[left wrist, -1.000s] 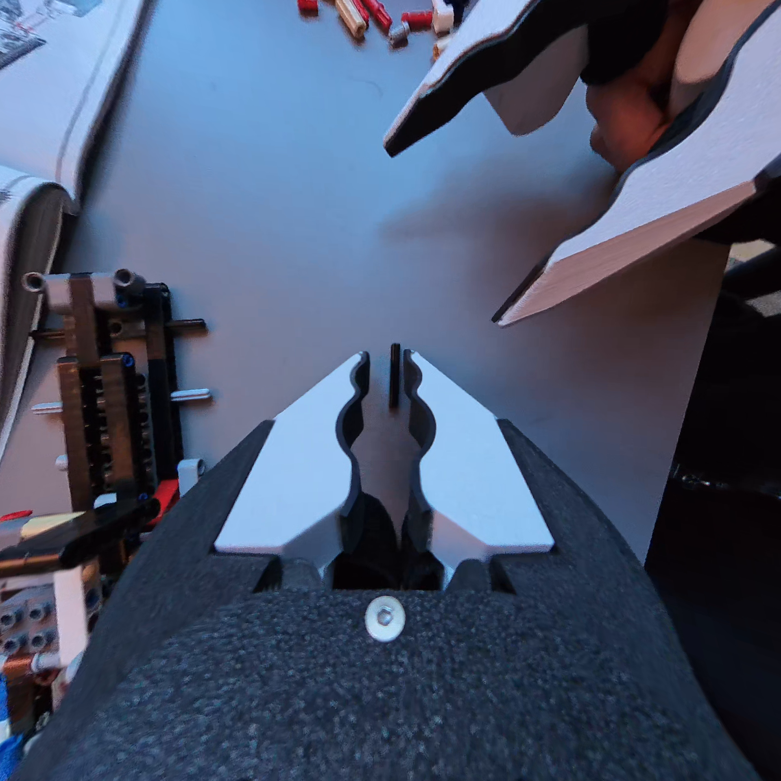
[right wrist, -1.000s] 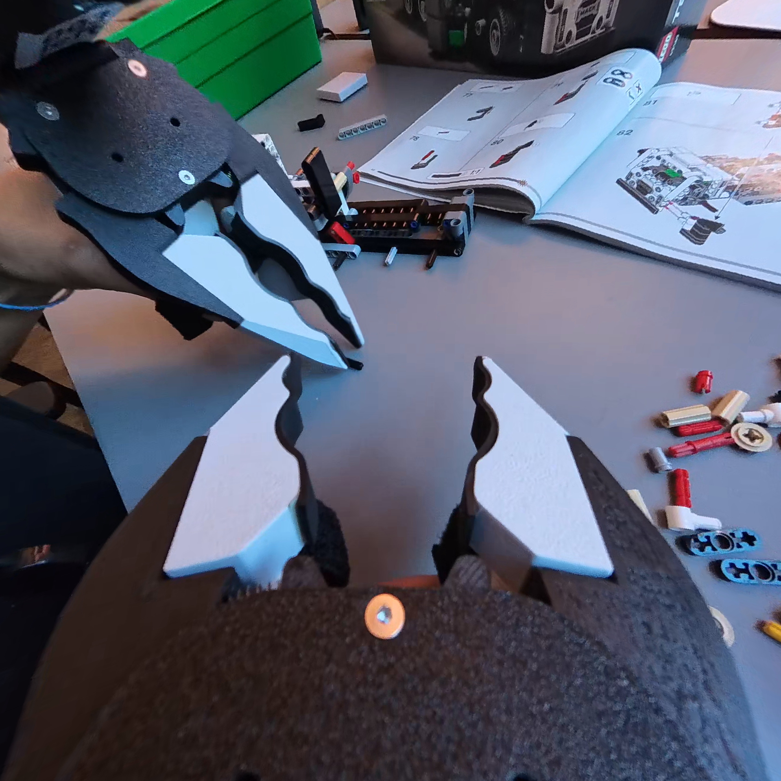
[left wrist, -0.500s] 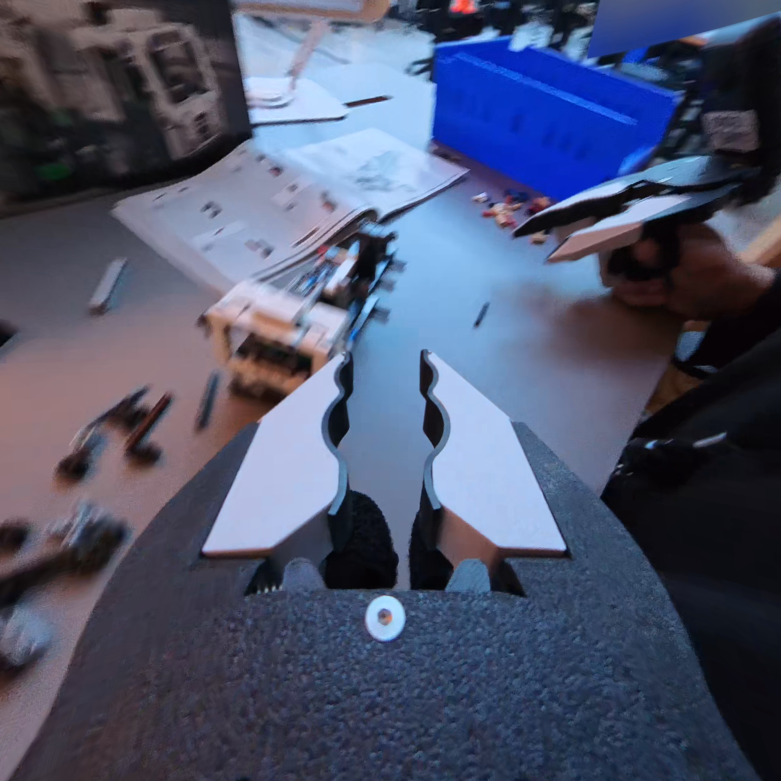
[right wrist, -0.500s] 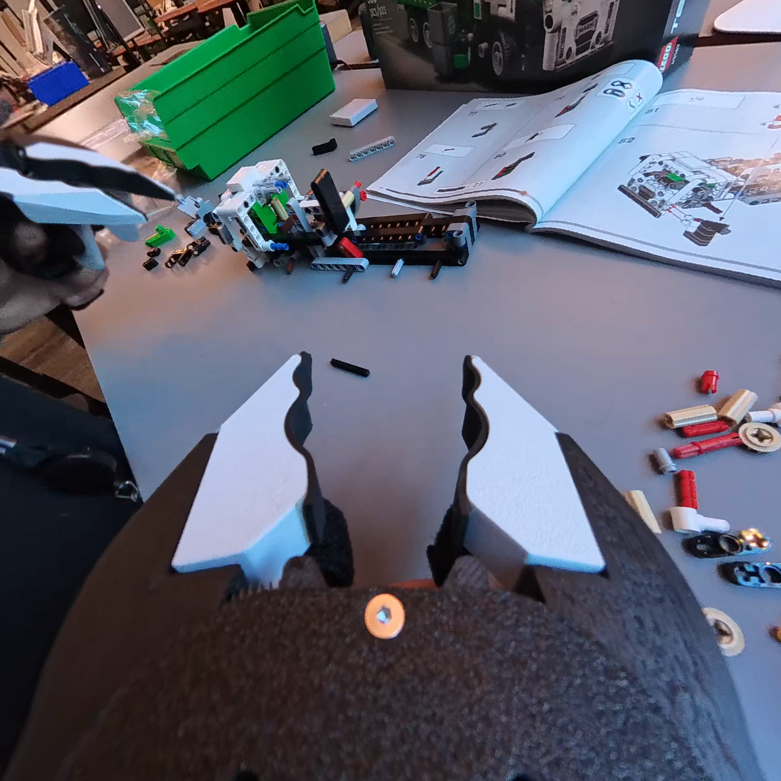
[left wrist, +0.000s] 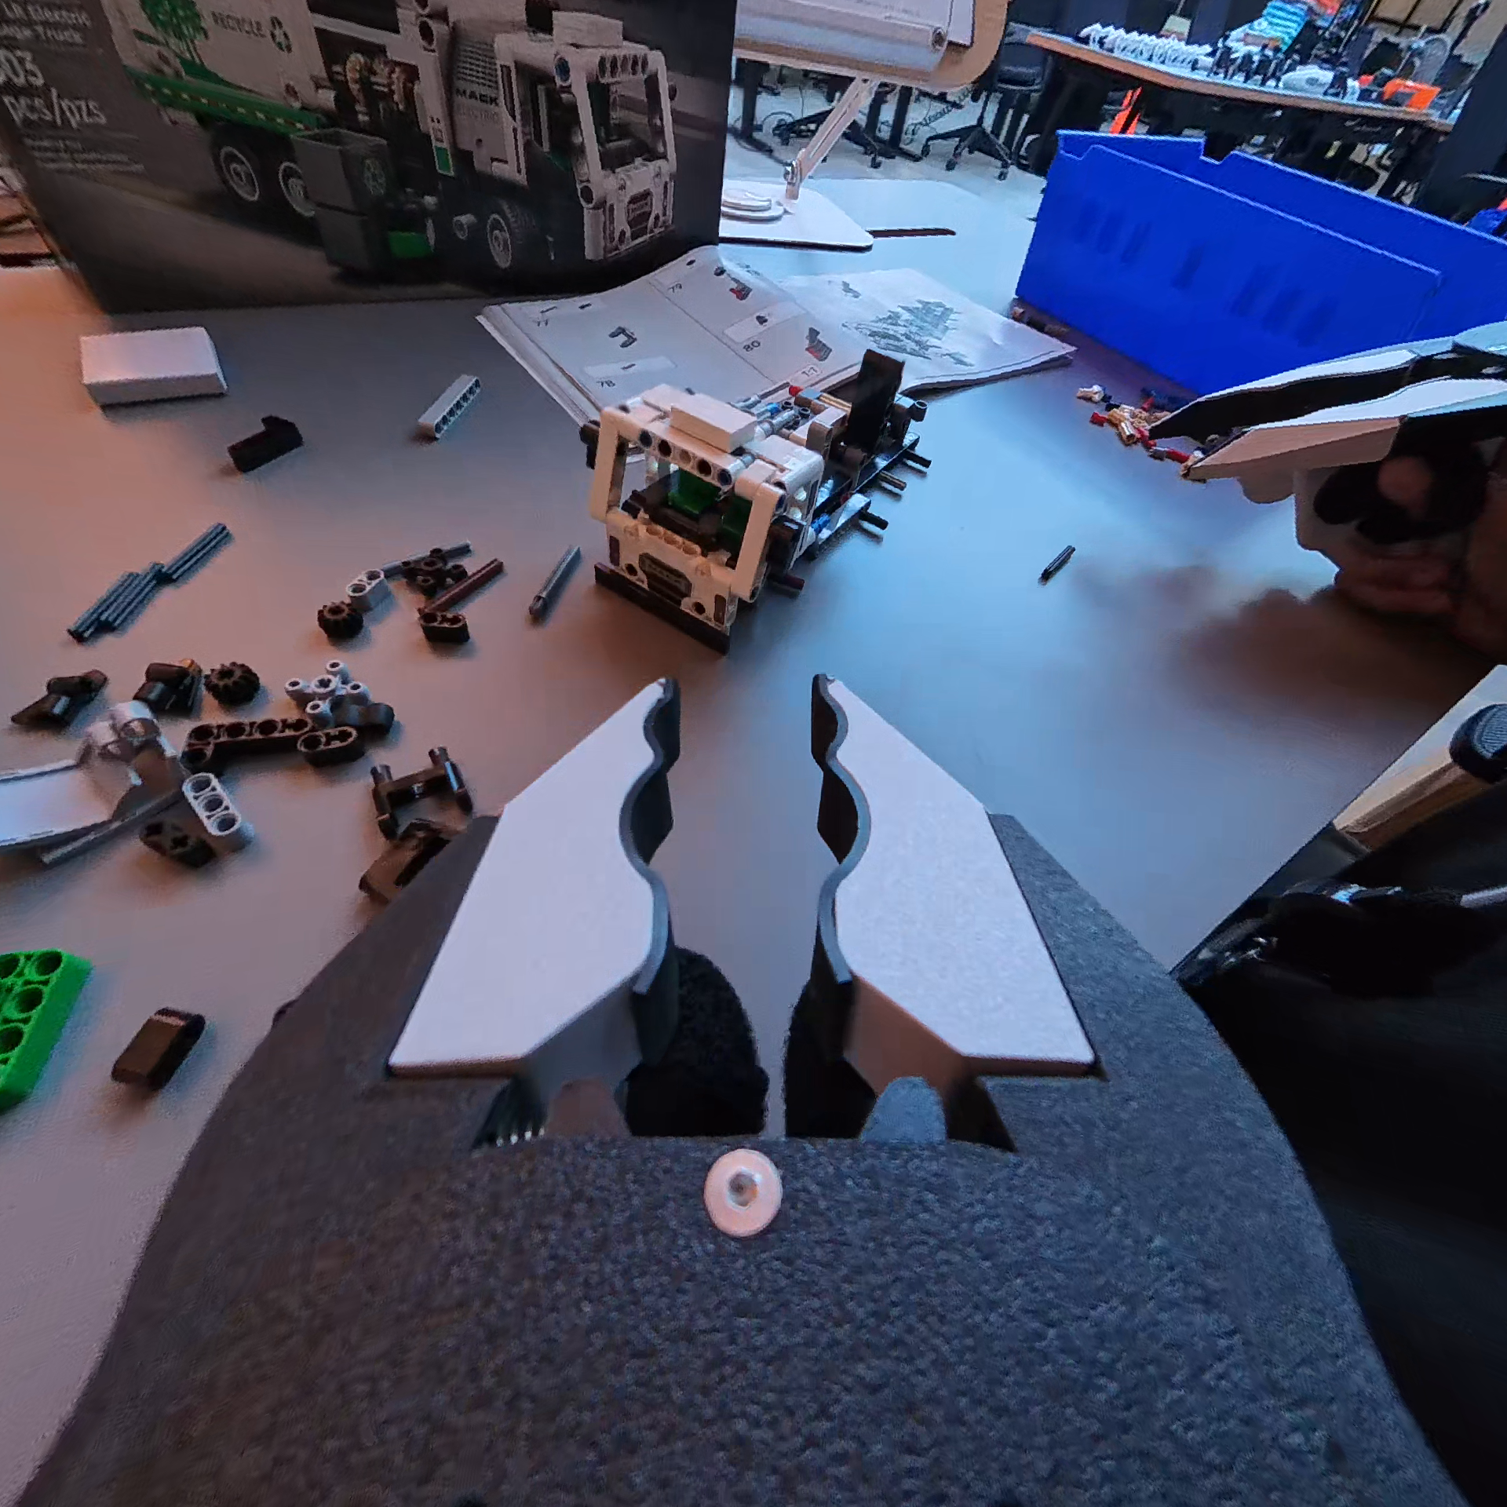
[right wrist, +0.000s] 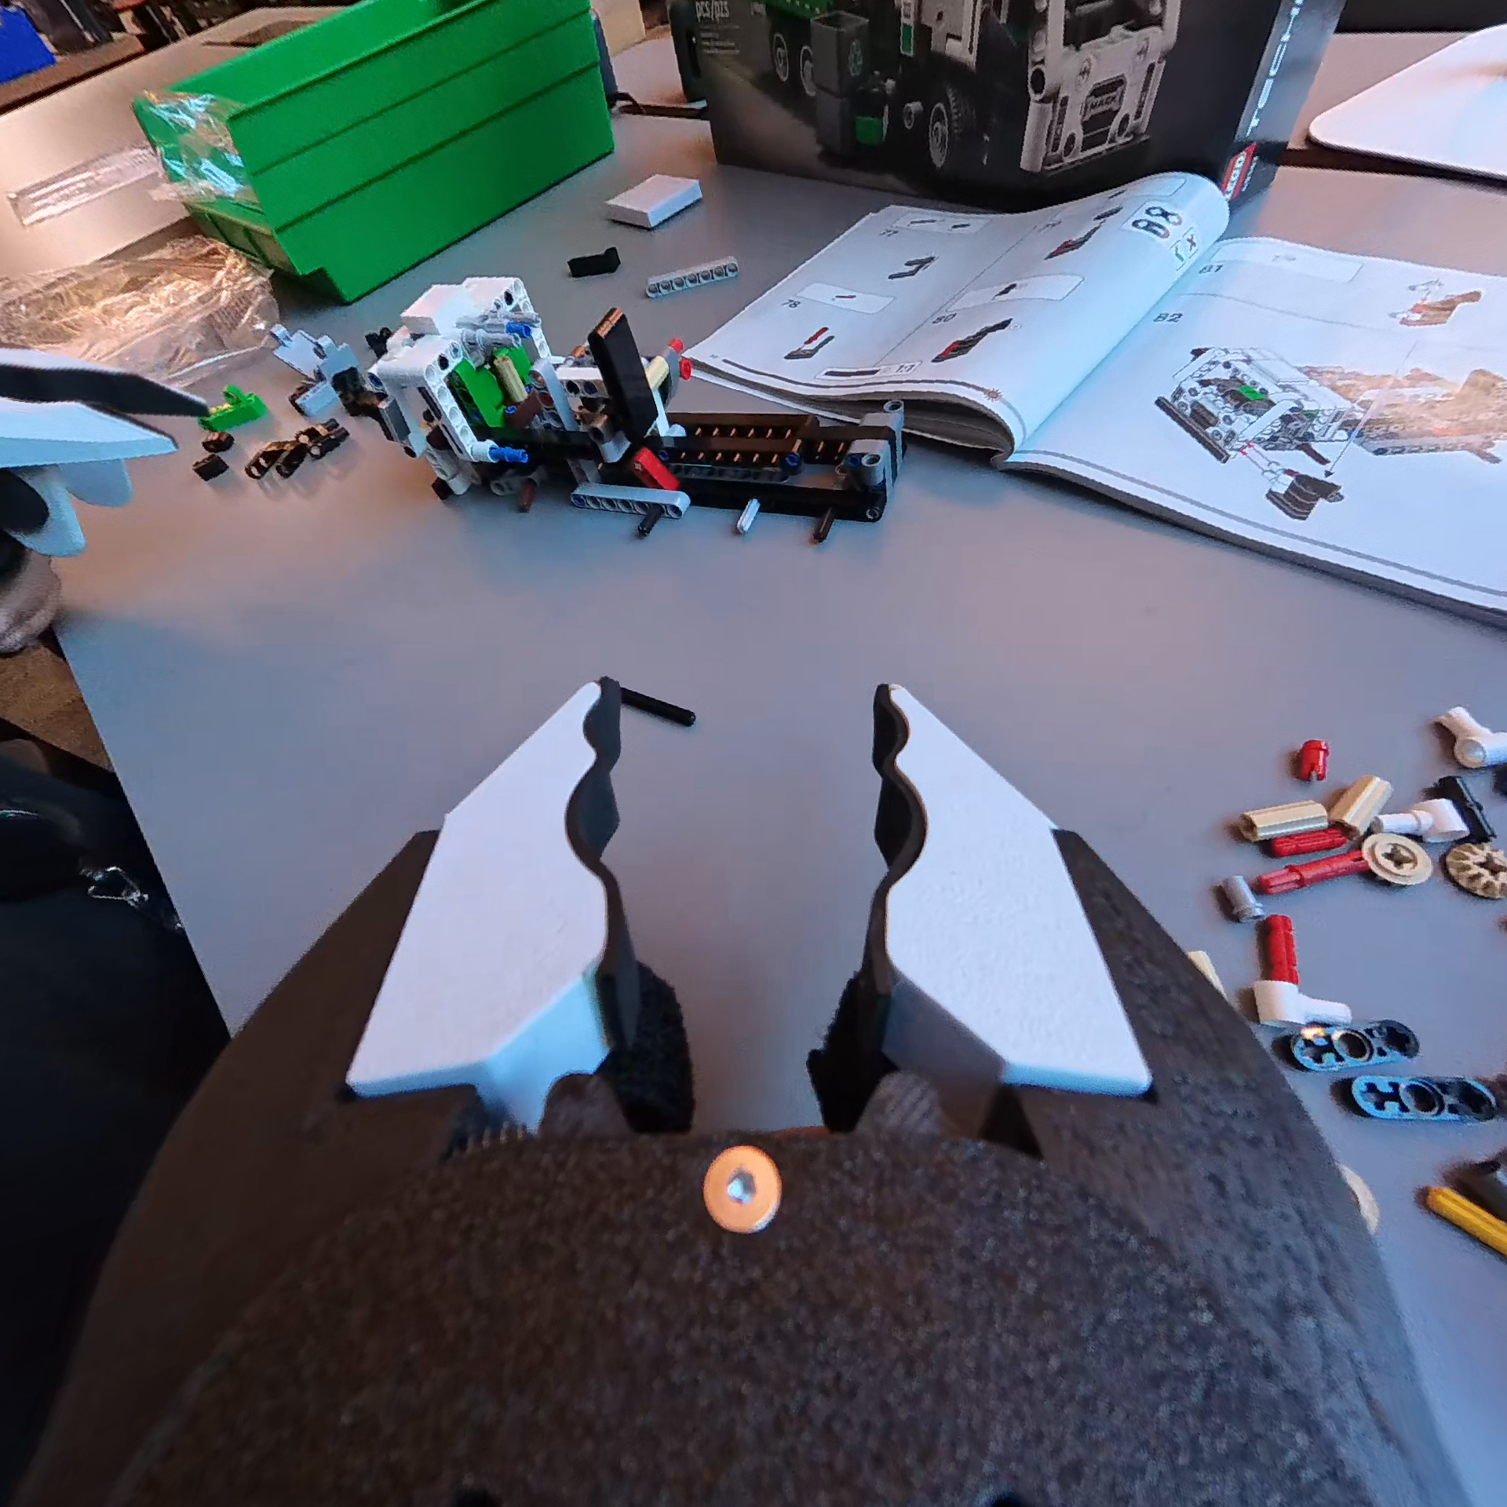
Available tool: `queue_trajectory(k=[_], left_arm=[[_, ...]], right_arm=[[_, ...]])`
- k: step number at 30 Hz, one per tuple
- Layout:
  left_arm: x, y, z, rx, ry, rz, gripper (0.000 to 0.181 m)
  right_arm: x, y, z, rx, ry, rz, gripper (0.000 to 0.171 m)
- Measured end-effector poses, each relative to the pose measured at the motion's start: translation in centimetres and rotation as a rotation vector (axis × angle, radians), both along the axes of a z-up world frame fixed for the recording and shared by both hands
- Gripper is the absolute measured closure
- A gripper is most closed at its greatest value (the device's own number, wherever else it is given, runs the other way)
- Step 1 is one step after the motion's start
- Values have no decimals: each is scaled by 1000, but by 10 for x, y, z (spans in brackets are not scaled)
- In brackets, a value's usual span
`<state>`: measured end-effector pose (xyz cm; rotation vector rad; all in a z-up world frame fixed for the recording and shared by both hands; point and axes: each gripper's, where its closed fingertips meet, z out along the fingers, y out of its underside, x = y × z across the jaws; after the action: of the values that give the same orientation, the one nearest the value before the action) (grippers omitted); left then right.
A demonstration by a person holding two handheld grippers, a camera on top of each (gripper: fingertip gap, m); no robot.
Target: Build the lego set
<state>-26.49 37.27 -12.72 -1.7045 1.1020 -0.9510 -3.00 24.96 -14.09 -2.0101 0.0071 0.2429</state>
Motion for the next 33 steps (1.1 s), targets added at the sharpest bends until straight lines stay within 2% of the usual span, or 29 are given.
queue_trajectory(k=[7,16,23,33], left_arm=[[-12,2,-14,-7,51,24,152],[-7,0,-13,27,80,10,155],[15,5,2,22,53,-19,155],[50,16,-16,-26,129,-62,158]], right_arm=[[2,0,0,-3,20,-7,110],[2,0,0,-3,23,-8,111],[4,0,1,6,40,-16,111],[10,0,2,11,62,-47,119]])
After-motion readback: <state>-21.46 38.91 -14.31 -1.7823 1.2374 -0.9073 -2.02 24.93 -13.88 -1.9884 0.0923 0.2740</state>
